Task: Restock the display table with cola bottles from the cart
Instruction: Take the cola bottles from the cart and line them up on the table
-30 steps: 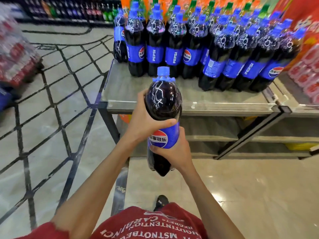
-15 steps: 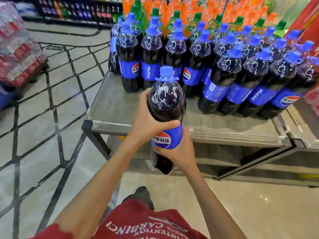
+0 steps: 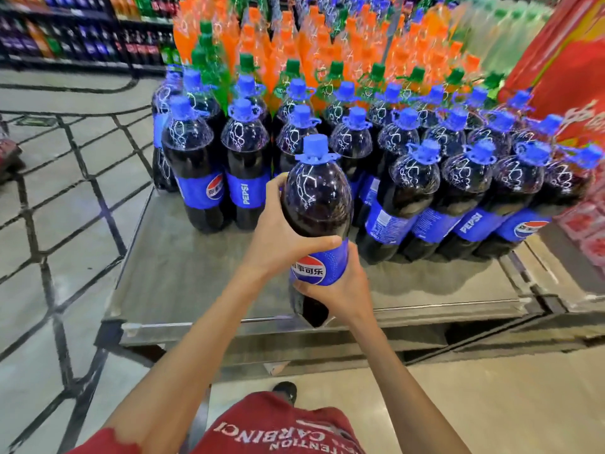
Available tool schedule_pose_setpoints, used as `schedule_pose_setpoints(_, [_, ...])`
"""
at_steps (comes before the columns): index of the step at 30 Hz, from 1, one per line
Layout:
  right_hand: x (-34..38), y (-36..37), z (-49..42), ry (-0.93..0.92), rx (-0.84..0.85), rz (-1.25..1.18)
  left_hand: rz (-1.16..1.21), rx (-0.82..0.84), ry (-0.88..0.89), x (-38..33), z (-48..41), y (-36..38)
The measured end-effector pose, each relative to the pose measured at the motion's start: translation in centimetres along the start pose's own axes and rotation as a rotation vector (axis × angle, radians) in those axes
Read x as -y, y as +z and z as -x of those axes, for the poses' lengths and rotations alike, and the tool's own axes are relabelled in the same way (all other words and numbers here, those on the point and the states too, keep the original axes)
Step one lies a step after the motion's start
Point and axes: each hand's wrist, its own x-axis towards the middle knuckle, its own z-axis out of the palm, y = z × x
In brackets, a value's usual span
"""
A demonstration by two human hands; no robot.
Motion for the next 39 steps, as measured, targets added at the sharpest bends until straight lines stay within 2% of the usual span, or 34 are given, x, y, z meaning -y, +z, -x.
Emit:
schedule_pose_setpoints(8, [-1.6,2.1,-4.8,0.042,-0.178,-0.071,-0.011,0.207,0.084,2.8,-5.8,0.4])
schedule_pose_setpoints(16, [-4.6,3.2,-7.0,0.083,-0.266,-0.084,-0.029,0.343,0.092,6.2,-7.9,1.7])
schedule_pose_setpoints(24, [-6.1,2.9,-9.8,0.125,-0.343,-0.059,-0.035,0.415,0.109,6.8,-10.7,3.5])
schedule_pose_setpoints(29, [-6.8,3.5,-10.9,0.169,-0.461,0.018,-0.116,0.489,0.168,6.7,-12.4,4.6])
schedule_pose_setpoints(34, [-6.9,4.2,-10.9,0.136,-0.53,0.136,-0.185,0.441,0.3,7.3,-12.9,4.5])
schedule_pose_setpoints(39, [-6.8,4.3,-10.8,0.158,-0.546,0.202,-0.209,0.453,0.252,7.6,-12.8,4.7])
